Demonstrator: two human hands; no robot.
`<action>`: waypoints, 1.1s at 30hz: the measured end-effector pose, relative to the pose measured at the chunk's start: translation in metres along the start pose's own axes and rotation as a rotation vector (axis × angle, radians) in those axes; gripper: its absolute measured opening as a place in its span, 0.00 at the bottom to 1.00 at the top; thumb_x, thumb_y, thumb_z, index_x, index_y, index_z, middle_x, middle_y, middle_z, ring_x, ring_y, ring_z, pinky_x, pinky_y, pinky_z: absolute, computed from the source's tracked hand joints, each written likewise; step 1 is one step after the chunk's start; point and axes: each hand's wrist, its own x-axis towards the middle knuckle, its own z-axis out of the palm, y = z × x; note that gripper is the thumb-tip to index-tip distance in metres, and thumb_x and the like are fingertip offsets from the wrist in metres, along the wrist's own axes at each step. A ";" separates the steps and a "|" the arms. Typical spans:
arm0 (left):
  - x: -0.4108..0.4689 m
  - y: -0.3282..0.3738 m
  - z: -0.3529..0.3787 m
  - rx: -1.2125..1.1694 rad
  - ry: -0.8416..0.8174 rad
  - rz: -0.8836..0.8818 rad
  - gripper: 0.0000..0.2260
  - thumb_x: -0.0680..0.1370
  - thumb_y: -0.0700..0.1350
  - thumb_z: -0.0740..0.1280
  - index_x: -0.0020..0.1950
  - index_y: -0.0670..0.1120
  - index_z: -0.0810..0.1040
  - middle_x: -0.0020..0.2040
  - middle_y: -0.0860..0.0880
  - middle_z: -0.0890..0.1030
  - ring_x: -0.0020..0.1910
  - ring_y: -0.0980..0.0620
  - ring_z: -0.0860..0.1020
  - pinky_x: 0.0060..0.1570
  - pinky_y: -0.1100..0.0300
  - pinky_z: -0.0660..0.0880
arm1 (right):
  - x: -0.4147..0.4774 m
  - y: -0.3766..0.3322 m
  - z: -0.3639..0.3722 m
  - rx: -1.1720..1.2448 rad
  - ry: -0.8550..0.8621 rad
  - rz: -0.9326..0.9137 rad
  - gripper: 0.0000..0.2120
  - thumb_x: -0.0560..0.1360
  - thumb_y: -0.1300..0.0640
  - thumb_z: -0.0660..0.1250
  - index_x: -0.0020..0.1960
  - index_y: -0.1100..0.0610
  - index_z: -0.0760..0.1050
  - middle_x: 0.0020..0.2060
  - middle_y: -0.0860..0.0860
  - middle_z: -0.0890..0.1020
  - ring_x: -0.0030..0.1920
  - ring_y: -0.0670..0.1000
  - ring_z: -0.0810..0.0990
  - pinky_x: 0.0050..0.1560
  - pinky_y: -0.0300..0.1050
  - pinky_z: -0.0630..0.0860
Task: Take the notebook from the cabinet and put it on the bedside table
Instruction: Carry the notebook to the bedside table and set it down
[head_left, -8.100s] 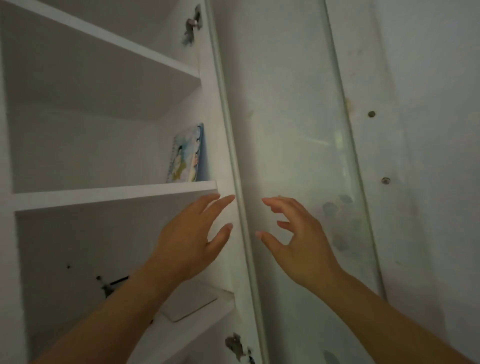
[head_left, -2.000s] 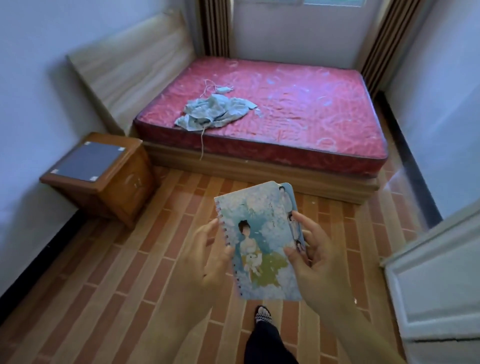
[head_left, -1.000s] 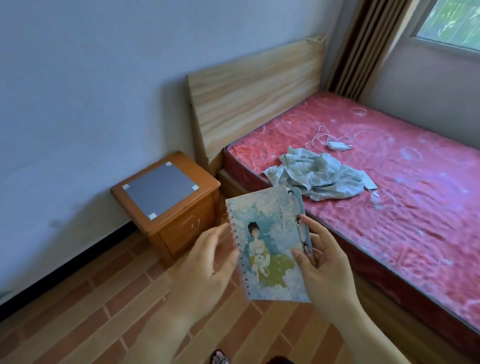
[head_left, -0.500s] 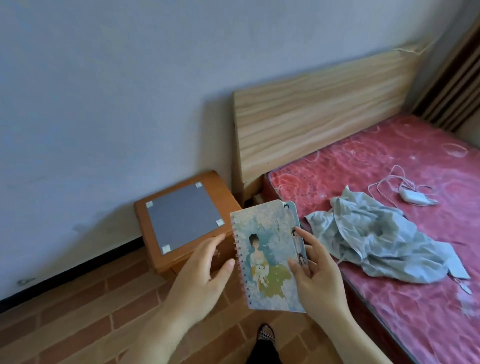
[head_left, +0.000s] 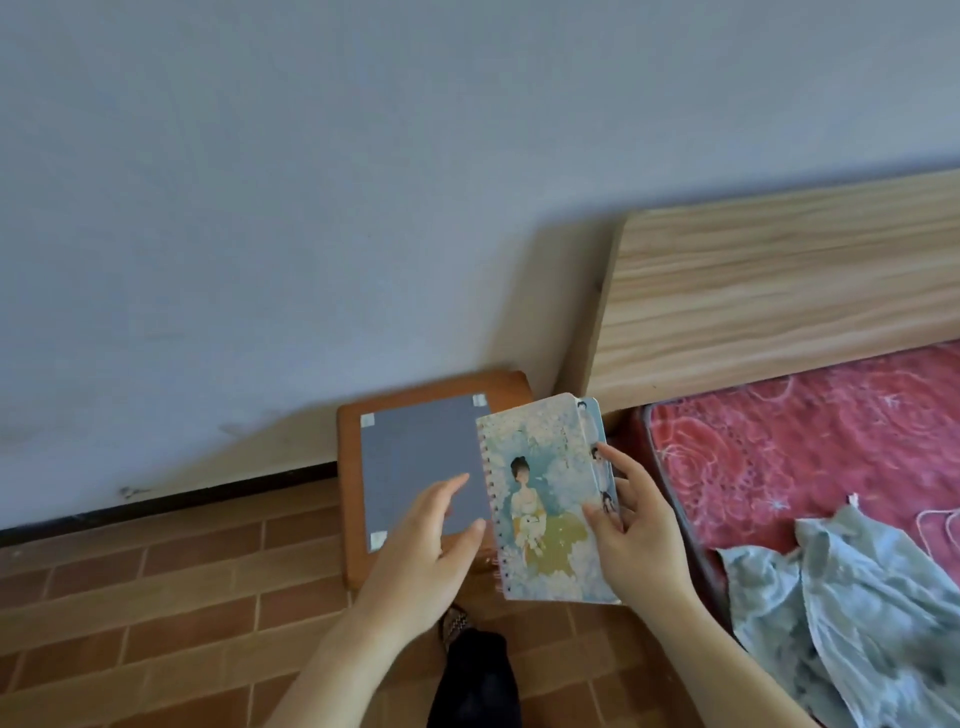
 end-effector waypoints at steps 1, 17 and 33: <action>0.016 -0.002 -0.004 0.006 -0.015 -0.001 0.23 0.77 0.57 0.59 0.71 0.59 0.59 0.70 0.62 0.63 0.66 0.64 0.64 0.64 0.61 0.66 | 0.014 -0.002 0.003 -0.002 0.002 0.007 0.28 0.75 0.66 0.63 0.57 0.32 0.67 0.53 0.46 0.80 0.47 0.47 0.83 0.44 0.50 0.82; 0.194 -0.031 -0.021 0.096 -0.099 -0.136 0.23 0.78 0.55 0.58 0.72 0.56 0.57 0.73 0.58 0.61 0.69 0.59 0.63 0.64 0.60 0.66 | 0.198 0.010 0.037 -0.051 -0.063 0.119 0.27 0.75 0.66 0.63 0.57 0.33 0.67 0.54 0.47 0.80 0.45 0.45 0.82 0.45 0.51 0.82; 0.309 -0.109 0.049 0.101 -0.119 -0.275 0.23 0.78 0.53 0.59 0.72 0.52 0.59 0.71 0.54 0.64 0.68 0.56 0.65 0.64 0.59 0.64 | 0.329 0.107 0.080 -0.078 -0.157 0.246 0.22 0.76 0.64 0.62 0.65 0.45 0.65 0.50 0.42 0.75 0.46 0.41 0.79 0.31 0.34 0.77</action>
